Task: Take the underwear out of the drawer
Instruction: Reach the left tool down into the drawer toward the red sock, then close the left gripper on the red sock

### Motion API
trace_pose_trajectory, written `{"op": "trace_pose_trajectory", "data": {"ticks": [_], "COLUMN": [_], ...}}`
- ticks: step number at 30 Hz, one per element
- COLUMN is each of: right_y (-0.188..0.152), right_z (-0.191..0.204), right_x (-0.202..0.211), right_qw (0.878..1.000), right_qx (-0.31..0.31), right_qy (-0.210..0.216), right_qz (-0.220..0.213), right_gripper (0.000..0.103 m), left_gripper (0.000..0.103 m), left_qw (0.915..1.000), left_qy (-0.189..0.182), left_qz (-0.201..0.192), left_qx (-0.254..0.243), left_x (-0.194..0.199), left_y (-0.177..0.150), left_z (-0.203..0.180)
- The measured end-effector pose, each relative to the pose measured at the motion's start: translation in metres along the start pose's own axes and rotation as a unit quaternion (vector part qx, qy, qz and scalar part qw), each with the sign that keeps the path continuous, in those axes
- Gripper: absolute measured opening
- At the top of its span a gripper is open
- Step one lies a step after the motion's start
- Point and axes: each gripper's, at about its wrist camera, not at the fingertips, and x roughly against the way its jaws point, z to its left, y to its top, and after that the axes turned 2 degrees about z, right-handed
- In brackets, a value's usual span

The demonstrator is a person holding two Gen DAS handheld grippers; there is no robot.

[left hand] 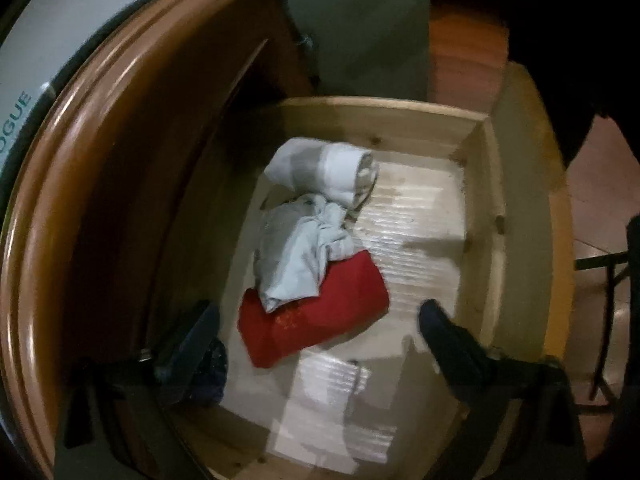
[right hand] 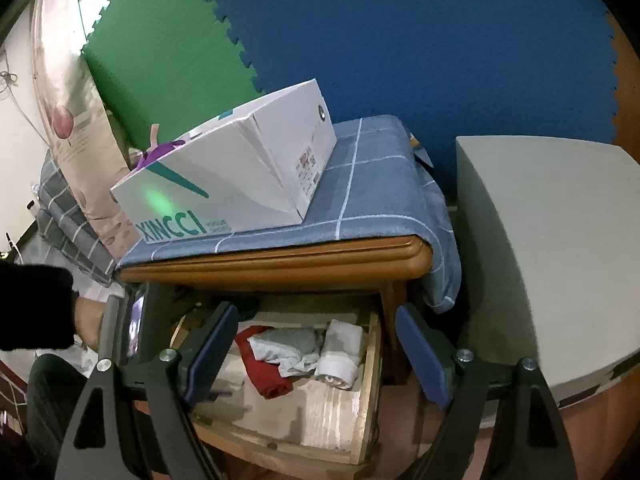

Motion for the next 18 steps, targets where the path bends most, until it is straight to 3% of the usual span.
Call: {"op": "trace_pose_trajectory", "data": {"ticks": [3, 9, 14, 18], "right_y": [-0.002, -0.002, -0.003, -0.003], "right_z": [0.001, 0.006, 0.011, 0.012], "right_x": [-0.001, -0.008, -0.015, -0.018], "right_qw": [1.0, 1.0, 1.0, 0.999], "right_qx": [0.006, 0.009, 0.021, 0.021], "right_qy": [-0.003, 0.007, 0.002, 0.001], "right_qz": [0.003, 0.012, 0.023, 0.025], "right_gripper": [0.083, 0.083, 0.083, 0.083], "left_gripper": [0.088, 0.088, 0.087, 0.078], "left_qw": [0.9996, 0.9882, 0.9831, 0.9864], "left_qy": [-0.002, 0.078, 0.091, 0.08], "left_qz": [-0.005, 0.012, 0.053, 0.072], "left_qx": [-0.027, -0.131, -0.15, -0.124], "left_x": [0.004, -0.026, -0.064, -0.087], "left_y": [-0.006, -0.024, -0.02, -0.013], "left_z": [-0.004, -0.026, -0.025, -0.015]}}
